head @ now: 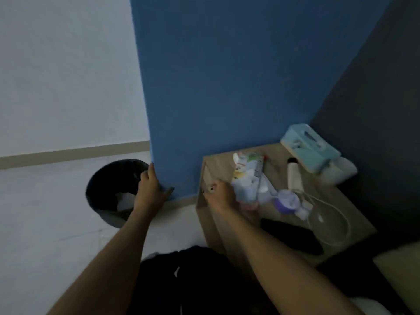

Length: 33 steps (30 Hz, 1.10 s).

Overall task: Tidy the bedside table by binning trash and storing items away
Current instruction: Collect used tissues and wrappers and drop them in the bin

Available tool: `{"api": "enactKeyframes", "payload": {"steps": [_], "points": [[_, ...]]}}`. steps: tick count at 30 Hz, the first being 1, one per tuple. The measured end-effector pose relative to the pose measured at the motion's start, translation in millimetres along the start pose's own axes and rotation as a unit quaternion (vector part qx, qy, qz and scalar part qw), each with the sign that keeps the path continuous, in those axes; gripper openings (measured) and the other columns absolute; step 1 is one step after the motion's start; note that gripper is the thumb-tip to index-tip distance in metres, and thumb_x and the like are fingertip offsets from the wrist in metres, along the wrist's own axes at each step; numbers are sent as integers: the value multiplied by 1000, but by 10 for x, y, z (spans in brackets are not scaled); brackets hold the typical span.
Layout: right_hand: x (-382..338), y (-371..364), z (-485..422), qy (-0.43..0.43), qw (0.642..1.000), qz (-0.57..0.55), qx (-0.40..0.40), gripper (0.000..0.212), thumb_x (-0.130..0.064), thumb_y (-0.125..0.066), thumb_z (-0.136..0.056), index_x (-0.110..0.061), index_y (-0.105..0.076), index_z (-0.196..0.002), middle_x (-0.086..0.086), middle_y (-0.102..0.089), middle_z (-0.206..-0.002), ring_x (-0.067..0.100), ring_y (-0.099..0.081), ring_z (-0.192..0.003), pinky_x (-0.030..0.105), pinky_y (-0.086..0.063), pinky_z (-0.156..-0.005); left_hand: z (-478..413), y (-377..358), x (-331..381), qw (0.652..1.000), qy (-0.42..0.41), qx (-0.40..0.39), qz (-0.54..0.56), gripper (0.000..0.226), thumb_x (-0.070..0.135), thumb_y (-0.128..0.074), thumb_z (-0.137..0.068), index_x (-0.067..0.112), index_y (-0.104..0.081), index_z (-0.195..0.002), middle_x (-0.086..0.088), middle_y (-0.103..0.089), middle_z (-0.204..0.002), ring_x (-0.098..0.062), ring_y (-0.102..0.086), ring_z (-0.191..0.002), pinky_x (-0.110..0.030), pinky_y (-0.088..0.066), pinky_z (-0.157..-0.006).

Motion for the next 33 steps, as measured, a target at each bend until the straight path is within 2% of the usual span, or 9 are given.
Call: {"api": "enactKeyframes", "payload": {"steps": [2,7,9,11,15,18,22,25,33], "points": [[378,471,331,-23,999,3,29,19,-21,-70,-76,-13,-68,-93,6,-71,-98,24,-65,-93,27,-48,-73,342,-213,367,999,-26,-19,9,101,29,-78,-74,8,-14,-149,-28,-34,-141,-48,-41,-125,-55,-41,-101],[957,1724,655,-43,990,41,125,12,-26,-68,-78,-15,-66,-81,12,-72,-96,30,-66,-91,27,-43,-63,723,-516,1293,995,-87,-53,17,109,38,-77,-74,6,-6,-151,-26,-29,-145,-46,-36,-131,-51,-36,-106],[1101,2135,593,-48,983,41,170,16,-22,-69,-75,-17,-68,-90,13,-70,-102,32,-65,-95,32,-51,-72,668,-572,1650,992,-110,-55,25,108,41,-75,-75,8,-5,-151,-23,-28,-147,-45,-36,-131,-50,-36,-107],[1299,2345,562,-61,979,64,182,27,-24,-69,-74,-17,-66,-99,14,-68,-106,34,-63,-98,35,-52,-78,659,-688,1859,990,-121,-72,22,109,41,-75,-75,8,-5,-151,-23,-26,-149,-44,-34,-133,-49,-34,-108],[1770,2425,512,-116,978,101,141,47,-41,-67,-71,-24,-60,-114,11,-64,-113,34,-57,-107,34,-47,-86,694,-1060,2033,987,-113,-115,-9,114,50,-74,-72,5,-4,-151,-20,-21,-154,-38,-25,-141,-45,-26,-113],[1955,2474,433,-142,975,93,147,44,-51,-57,-69,-24,-60,-104,9,-64,-107,33,-58,-101,35,-48,-81,643,-1313,2148,984,-112,-136,-33,118,54,-74,-69,3,-5,-150,-19,-24,-152,-36,-28,-139,-42,-27,-111],[2028,2480,311,-145,972,76,170,41,-53,-60,-72,-25,-59,-102,8,-63,-107,30,-57,-100,36,-51,-79,542,-1600,2232,983,-101,-151,-39,123,55,-78,-64,5,-5,-150,-20,-29,-148,-39,-36,-134,-44,-34,-108],[2026,2439,212,-147,971,78,171,42,-49,-65,-76,-21,-58,-108,9,-61,-111,29,-55,-104,33,-47,-76,473,-1778,2252,981,-94,-158,-57,124,57,-76,-64,7,-4,-151,-20,-26,-151,-39,-33,-135,-45,-33,-108],[2125,2373,73,-182,967,85,154,43,-48,-65,-77,-20,-59,-108,11,-59,-114,31,-53,-107,37,-49,-83,344,-2079,2177,980,-83,-143,-108,122,55,-76,-65,10,-1,-150,-19,-21,-153,-41,-38,-131,-47,-37,-103]]}}
Point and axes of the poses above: each hand's wrist, its own z-axis away from the middle knuckle, its own y-axis out of the back of the hand, x = y × z, the point moved 6 cm from there along -z, towards the middle knuckle
